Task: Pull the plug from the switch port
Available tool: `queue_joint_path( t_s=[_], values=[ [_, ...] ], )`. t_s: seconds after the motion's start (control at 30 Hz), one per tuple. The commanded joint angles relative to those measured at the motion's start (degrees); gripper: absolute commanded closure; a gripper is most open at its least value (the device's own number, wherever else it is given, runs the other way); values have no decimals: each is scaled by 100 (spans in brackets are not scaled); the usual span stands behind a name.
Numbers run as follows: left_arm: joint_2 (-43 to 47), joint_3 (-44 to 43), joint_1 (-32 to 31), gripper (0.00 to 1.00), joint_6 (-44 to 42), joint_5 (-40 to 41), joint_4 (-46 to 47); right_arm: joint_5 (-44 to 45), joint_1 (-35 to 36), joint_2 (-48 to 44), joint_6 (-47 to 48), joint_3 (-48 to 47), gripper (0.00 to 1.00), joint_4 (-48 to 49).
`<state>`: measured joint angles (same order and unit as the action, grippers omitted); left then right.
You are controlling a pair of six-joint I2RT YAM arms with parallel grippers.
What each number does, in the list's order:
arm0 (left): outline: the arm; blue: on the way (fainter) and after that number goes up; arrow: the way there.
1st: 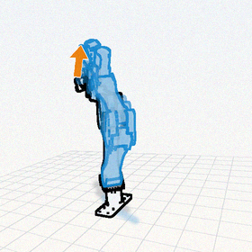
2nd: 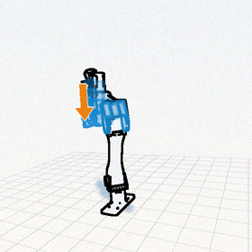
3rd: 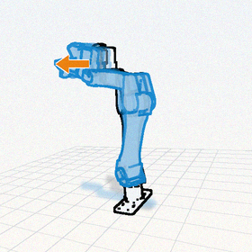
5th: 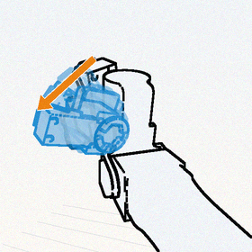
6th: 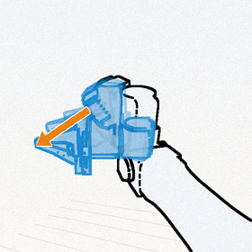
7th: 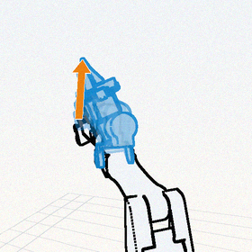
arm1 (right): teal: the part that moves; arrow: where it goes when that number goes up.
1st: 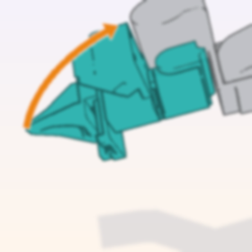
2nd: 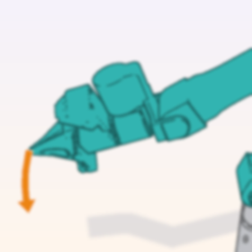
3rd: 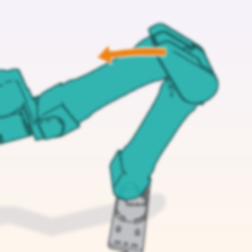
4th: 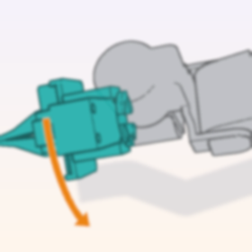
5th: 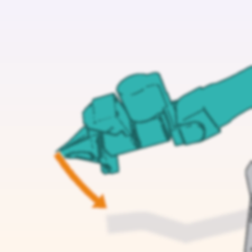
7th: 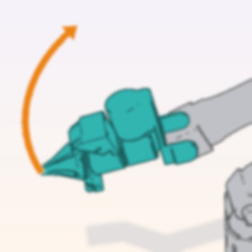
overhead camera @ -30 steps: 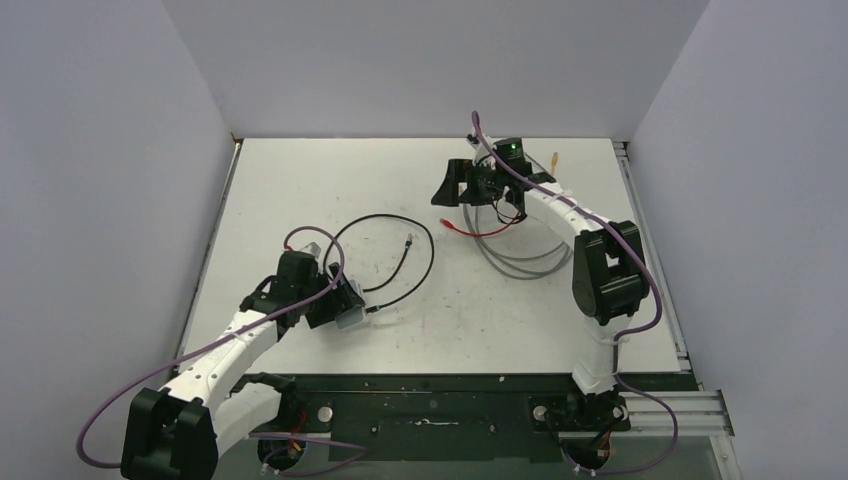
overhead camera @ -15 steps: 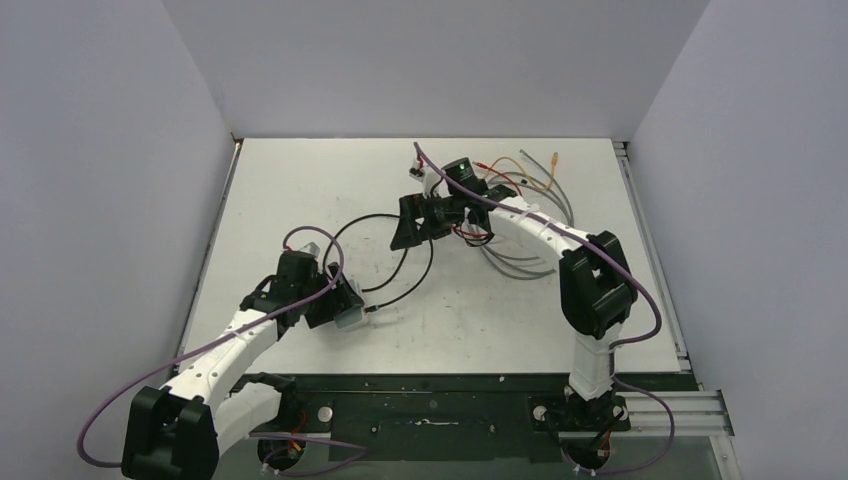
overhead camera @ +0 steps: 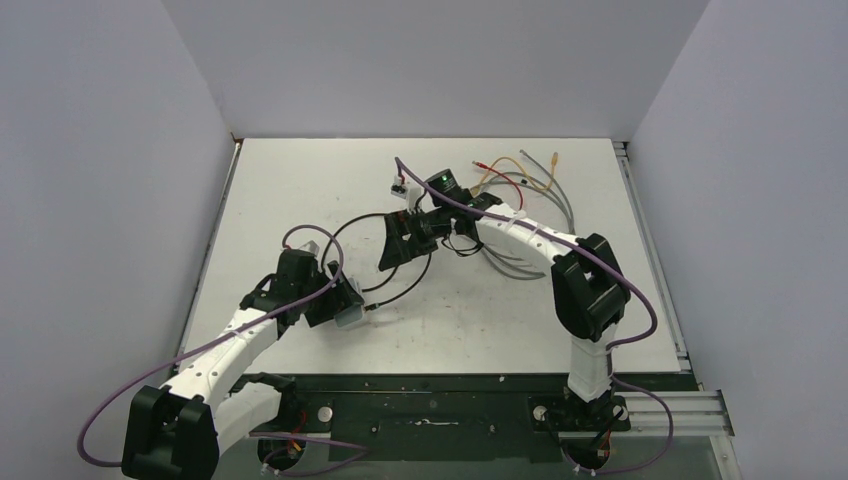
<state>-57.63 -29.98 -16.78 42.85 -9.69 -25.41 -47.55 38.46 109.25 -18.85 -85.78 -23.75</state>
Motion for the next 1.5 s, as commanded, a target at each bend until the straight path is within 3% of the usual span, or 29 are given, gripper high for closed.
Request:
queue_joint_path(
  t_s=[0.0, 0.67, 1.1, 1.37, 1.47],
  values=[
    [32, -306, 34, 100, 48, -28, 297, -219, 163, 79, -6, -177, 3, -42],
    [6, -454, 42, 100, 92, -130, 336, -582, 692, 735, 1, -308, 10, -45],
    [15, -455, 43, 100, 92, -129, 339, -1172, 729, 981, -400, -185, 30, 433],
    [4, -448, 43, 100, 88, -156, 339, -1320, 733, 1105, -597, -161, 32, 684],
    [10, -448, 43, 100, 83, -151, 337, -1391, 727, 1107, -691, -67, 37, 817]
  ],
)
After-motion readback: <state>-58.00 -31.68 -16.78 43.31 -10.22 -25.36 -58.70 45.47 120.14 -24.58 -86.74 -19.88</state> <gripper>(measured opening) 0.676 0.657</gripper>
